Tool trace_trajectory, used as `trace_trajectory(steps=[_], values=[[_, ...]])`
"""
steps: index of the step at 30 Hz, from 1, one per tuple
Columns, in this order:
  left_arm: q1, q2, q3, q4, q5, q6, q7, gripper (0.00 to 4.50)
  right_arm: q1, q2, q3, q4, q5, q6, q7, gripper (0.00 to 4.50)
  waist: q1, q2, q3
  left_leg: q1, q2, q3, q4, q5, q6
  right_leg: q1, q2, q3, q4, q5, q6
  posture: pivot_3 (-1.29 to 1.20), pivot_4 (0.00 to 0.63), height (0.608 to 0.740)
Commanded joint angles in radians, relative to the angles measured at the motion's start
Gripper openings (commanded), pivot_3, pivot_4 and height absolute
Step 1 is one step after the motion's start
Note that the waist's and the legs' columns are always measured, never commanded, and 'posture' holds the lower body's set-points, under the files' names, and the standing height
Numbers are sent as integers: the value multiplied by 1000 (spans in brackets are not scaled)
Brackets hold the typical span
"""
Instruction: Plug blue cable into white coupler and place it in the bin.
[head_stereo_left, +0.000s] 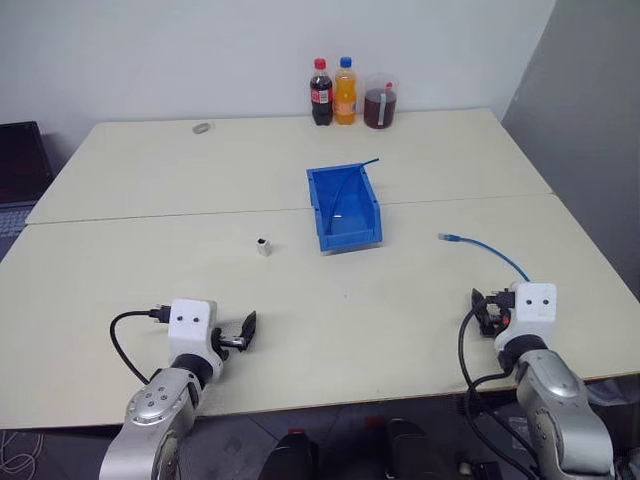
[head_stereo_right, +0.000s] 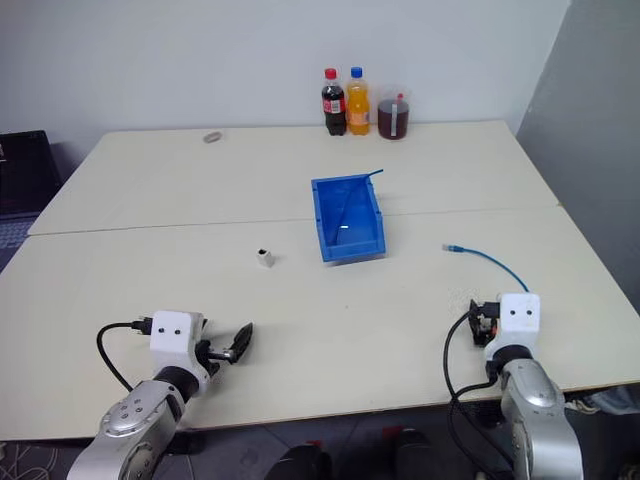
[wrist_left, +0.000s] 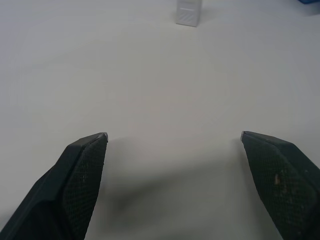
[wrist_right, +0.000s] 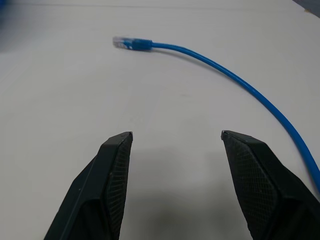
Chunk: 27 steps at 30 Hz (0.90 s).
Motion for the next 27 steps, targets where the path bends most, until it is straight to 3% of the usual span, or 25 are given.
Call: trace_trajectory(steps=[1, 18, 24, 27], values=[[38, -14, 28, -16, 14, -47, 14, 4500, -37, -14, -3, -5, 1, -24, 6, 3006, 1, 0, 0, 0, 0, 0, 0, 0, 0, 0, 0, 0, 0, 0, -1, 0, 150, 740], [44, 7, 0, -33, -12, -93, -69, 4500, -93, -29, 7, 59, 5, -39, 30, 3006, 5, 0, 0, -1, -1, 0, 0, 1, 1, 1, 0, 0, -3, 3, -3, 0, 150, 740], [7, 64, -96, -41, -11, -88, -163, 4500, -59, -69, -45, 38, 34, -23, 64, 3006, 6, 0, 0, -1, -2, 0, 0, 1, 1, 2, 1, -1, -3, 3, -3, 0, 150, 740], [-24, 92, -163, -51, -32, -72, -221, 4500, -52, -143, -107, 68, 92, -15, 151, 3006, 5, 0, 0, 0, -2, 1, 0, 1, 1, 2, 1, 0, -3, 3, -2, 0, 150, 740]])
